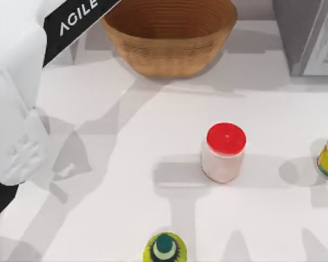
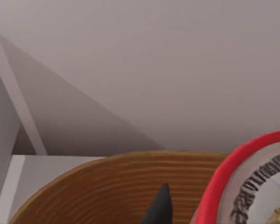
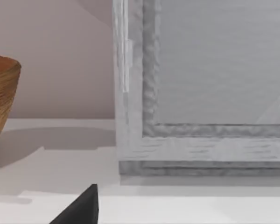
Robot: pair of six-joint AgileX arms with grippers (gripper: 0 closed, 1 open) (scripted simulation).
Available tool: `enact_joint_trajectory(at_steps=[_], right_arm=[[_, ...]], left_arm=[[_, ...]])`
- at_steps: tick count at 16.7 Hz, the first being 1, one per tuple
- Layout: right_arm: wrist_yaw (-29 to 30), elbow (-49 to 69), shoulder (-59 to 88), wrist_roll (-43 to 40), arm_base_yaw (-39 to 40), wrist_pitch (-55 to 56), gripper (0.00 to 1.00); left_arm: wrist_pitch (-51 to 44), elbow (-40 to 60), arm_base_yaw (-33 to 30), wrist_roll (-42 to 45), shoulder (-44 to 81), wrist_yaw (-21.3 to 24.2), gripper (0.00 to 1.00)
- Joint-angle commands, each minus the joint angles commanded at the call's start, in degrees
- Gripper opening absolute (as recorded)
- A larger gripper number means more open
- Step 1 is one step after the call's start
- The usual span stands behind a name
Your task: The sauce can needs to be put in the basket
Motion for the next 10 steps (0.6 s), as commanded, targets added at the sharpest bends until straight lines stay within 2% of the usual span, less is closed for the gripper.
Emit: enact_joint_trajectory(at_steps=[6,10], right_arm=[[0.0,0.0,0.0,0.0,0.0,0.0,1.00],[0.0,0.0,0.0,0.0,0.0,0.0,1.00]], left_arm=[[1.5,8.6,1.9,1.2,9.3,1.9,0.00],[1.8,10.3,2.4,1.6,11.2,2.4,0.00]])
